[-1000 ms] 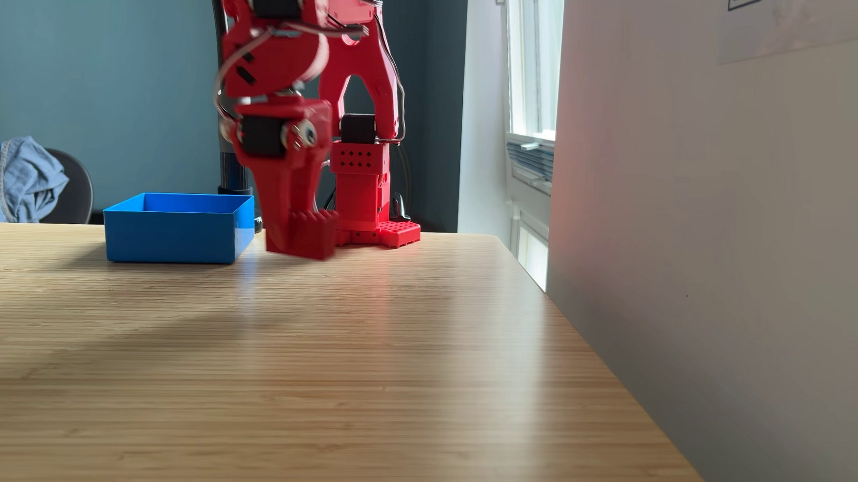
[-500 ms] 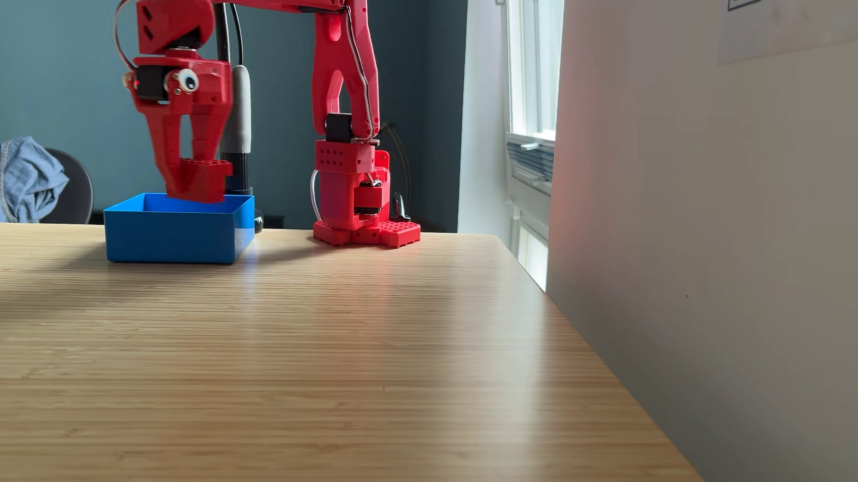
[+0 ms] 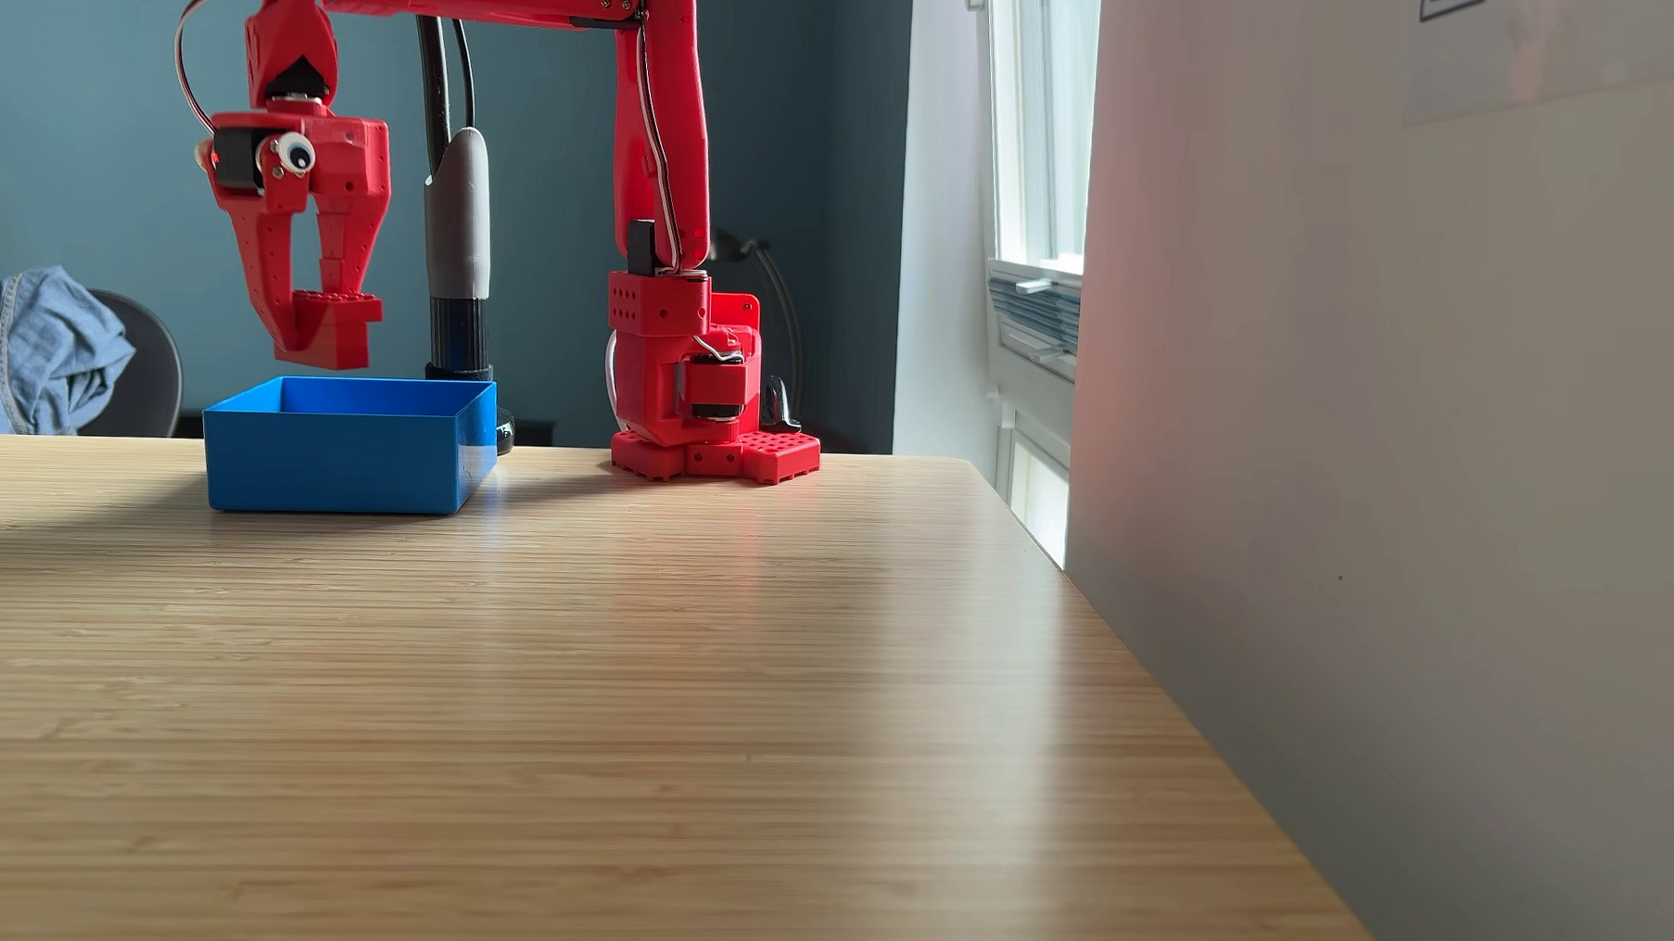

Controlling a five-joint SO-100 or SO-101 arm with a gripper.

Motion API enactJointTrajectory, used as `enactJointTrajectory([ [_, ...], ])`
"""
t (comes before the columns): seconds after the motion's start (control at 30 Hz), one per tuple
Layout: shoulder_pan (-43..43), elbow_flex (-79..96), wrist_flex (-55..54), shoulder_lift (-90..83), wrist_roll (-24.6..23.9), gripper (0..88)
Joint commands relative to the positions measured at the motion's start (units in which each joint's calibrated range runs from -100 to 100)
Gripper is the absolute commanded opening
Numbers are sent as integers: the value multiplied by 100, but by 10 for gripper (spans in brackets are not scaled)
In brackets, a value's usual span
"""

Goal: Put the red lego brick in blue bin

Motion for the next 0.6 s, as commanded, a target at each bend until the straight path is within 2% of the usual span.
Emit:
enactJointTrajectory([
  [0.0, 265, 310, -153, -462, 176, 0],
  [0.57, 503, 1970, -1525, -462, 474, 0],
])
